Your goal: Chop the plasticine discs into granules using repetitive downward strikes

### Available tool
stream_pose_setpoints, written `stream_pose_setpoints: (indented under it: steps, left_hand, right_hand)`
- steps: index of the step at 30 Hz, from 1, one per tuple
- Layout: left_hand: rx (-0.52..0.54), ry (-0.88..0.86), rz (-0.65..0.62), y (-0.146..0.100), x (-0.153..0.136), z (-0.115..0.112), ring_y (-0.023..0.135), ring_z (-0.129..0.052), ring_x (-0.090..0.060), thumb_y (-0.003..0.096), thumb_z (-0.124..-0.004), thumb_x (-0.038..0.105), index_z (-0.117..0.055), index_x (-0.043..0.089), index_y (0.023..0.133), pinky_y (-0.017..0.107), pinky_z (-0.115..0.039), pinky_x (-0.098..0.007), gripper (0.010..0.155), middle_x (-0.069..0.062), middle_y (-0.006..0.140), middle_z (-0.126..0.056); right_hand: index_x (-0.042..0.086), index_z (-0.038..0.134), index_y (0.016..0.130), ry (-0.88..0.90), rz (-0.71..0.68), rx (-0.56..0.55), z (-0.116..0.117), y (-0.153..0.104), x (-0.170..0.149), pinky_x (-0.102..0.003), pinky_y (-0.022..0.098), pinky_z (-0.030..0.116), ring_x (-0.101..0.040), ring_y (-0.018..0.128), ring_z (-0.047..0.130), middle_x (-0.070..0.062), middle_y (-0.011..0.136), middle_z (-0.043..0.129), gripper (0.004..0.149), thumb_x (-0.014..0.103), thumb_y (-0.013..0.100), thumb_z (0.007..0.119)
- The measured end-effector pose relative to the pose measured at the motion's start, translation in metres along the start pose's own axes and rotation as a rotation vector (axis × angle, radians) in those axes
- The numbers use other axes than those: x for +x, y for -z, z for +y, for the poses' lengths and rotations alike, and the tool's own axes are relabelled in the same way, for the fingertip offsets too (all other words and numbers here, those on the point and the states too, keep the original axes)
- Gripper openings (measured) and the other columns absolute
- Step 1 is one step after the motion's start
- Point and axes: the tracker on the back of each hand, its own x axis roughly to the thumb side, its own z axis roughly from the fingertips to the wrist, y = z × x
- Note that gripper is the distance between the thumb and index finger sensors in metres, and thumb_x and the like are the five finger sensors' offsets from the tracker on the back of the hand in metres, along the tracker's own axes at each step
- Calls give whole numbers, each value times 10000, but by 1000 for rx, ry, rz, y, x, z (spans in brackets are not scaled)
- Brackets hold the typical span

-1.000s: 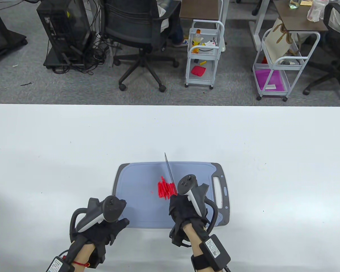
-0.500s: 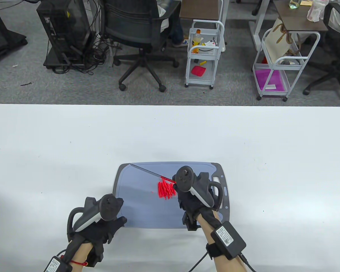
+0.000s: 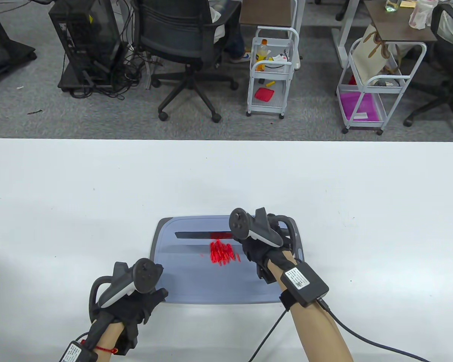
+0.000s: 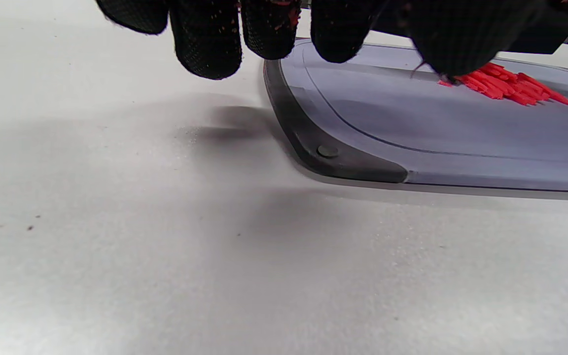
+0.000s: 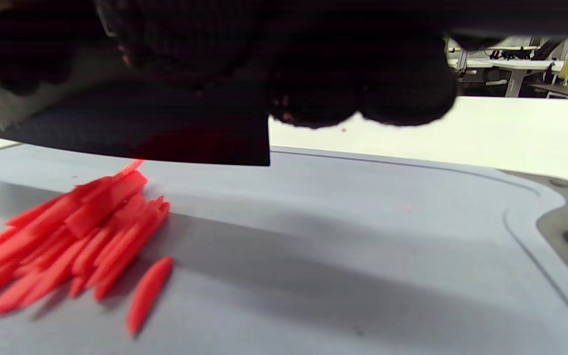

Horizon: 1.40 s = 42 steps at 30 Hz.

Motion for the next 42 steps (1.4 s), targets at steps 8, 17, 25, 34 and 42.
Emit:
stream_pose_setpoints:
  steps: [8,17,25,34,42]
  left_hand:
    - [-8,0,-6,1,1,-1,1081,-666,-440,439,-641,614,-551,312,1124,750,-517,-650,755,-117,1261,-500]
    - [-13,-5,-13,0,1,-2,1082,-665,-439,439,-640,614,-549,312,1125,752,-517,-649,755,-117,1261,-496]
    - [-18,12,-21,0,6,-3,1081,-665,-440,440,-639,615,-550,312,1124,751,-517,-650,754,-116,1261,-496]
    - [-18,11,-12,-1,4,-2,1080,-664,-444,440,-641,614,-551,309,1125,750,-516,-651,755,-120,1260,-499]
    - [-26,19,-18,0,7,-3,1081,-663,-444,439,-639,615,-549,310,1126,751,-515,-650,757,-119,1261,-496]
  right_hand:
    - [241,865,897,-99,10,55,23,15,9,-649,594,678,-317,546,1028,34,618,1006,527,366,404,729]
    - [238,830,885,-160,11,26,21,8,10,-645,598,674,-299,538,1002,58,579,988,514,386,408,709]
    - [228,865,878,-57,-18,-27,-11,-8,4,-653,596,669,-321,549,993,32,591,1000,508,382,412,735]
    - [235,870,876,-189,-56,6,7,-3,22,-643,593,681,-313,547,1001,43,588,1006,508,388,411,733]
    - [241,828,888,-196,-29,47,23,6,24,-640,584,698,-294,553,1013,70,579,995,516,383,407,707]
